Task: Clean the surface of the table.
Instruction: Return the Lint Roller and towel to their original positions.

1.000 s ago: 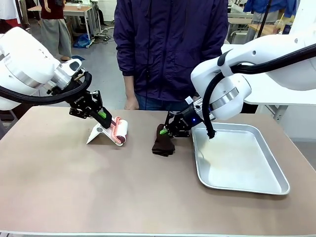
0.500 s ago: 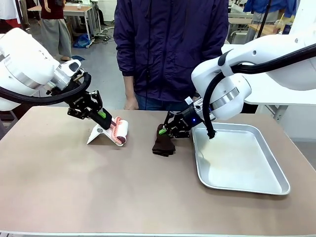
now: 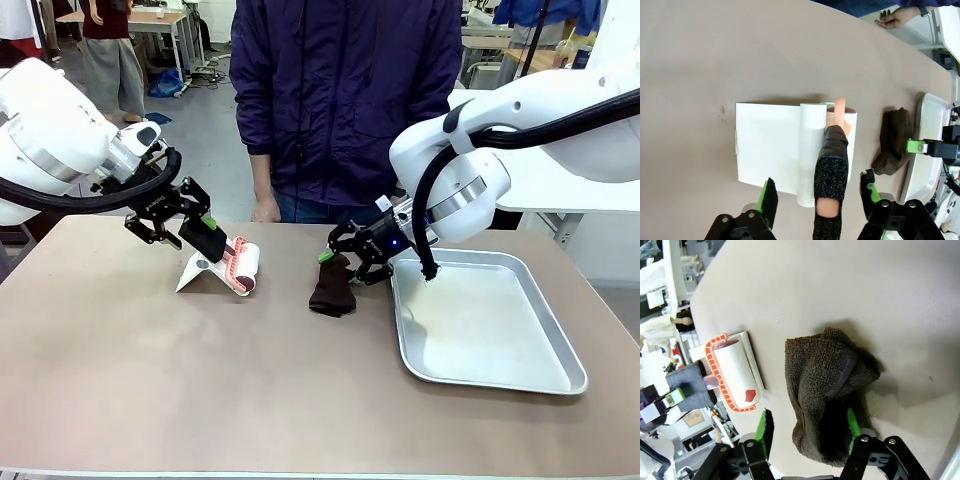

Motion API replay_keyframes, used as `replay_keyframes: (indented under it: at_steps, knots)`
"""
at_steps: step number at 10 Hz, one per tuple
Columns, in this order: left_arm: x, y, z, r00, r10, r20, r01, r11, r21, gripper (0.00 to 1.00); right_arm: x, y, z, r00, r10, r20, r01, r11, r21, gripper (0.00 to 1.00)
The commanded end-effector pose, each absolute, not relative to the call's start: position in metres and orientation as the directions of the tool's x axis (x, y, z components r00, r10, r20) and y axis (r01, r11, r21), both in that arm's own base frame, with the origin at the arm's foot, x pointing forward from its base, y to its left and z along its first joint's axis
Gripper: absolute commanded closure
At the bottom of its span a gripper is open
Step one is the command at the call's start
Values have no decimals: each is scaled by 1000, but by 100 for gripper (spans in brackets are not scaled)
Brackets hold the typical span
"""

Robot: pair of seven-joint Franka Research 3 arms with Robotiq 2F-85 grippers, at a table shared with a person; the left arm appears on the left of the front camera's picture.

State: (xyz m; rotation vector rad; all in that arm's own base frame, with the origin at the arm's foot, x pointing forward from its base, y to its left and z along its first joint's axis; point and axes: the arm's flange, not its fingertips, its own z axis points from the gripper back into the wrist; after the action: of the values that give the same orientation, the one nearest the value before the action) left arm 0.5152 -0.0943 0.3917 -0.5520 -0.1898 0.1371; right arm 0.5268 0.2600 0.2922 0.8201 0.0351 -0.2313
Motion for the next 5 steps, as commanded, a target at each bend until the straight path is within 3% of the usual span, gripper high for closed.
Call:
replay_keyframes:
  at_steps: [1,5]
  knots:
    - [509,-91,400,974,183,135,-79,828,-555,0,525,251,301,978,-186,-91,194,665,721,0]
    - [487,-54,429,980,135,147,5,719,-695,0,504,235,341,992,-124,-20,95,639,764,0]
